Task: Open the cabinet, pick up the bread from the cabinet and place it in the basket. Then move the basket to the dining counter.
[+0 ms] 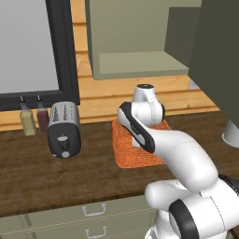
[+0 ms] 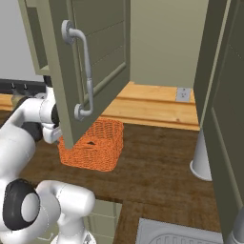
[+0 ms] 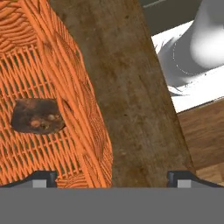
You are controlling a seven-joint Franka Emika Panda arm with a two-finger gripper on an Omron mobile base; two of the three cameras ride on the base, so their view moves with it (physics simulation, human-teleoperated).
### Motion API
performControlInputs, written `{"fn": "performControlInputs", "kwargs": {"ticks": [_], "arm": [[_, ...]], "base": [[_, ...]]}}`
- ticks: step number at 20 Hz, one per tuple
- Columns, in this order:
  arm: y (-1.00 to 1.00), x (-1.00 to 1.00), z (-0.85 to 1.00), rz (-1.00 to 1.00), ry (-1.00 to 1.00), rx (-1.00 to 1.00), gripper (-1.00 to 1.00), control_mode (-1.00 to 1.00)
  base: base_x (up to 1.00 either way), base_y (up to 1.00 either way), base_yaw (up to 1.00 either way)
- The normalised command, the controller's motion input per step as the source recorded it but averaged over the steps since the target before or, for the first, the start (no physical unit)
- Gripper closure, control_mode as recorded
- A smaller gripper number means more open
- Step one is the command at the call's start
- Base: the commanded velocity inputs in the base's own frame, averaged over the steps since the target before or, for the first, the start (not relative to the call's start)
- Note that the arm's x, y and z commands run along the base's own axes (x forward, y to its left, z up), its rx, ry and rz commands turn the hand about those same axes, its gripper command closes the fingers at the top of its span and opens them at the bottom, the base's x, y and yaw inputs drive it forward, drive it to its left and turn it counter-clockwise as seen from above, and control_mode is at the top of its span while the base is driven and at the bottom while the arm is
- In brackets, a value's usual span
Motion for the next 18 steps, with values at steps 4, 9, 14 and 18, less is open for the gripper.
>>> {"fn": "performControlInputs", "kwargs": {"ticks": [4,9,14,18], "arm": [[0.23,0.04,-0.04,-0.25,0.18,0.01,-1.0,-1.0],[0.0,0.21,0.0,0.0,0.09,0.0,-1.0,-1.0],[0.0,0.26,-0.08,0.03,0.04,0.0,-1.0,-1.0],[0.0,0.34,-0.4,0.06,0.01,0.01,-1.0,-1.0]], "base": [[0.0,0.0,0.0],[0.0,0.0,0.0],[0.0,0.0,0.0],[0.0,0.0,0.0]]}}
